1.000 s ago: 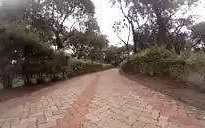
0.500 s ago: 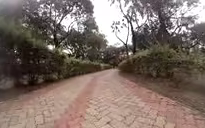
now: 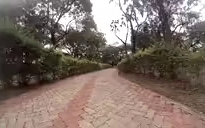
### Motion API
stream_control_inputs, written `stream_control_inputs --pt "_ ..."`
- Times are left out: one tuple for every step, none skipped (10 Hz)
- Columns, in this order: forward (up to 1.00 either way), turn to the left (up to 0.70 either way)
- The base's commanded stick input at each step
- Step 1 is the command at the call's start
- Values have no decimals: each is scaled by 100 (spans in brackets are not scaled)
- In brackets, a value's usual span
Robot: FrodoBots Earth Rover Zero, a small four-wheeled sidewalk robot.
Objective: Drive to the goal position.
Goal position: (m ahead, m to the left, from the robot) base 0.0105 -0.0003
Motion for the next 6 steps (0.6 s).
stream_control_inputs --pt "70 -4" --pt "70 -3" --pt "70 -7" --pt "70 -12" --pt "70 -22" --pt "70 -32"
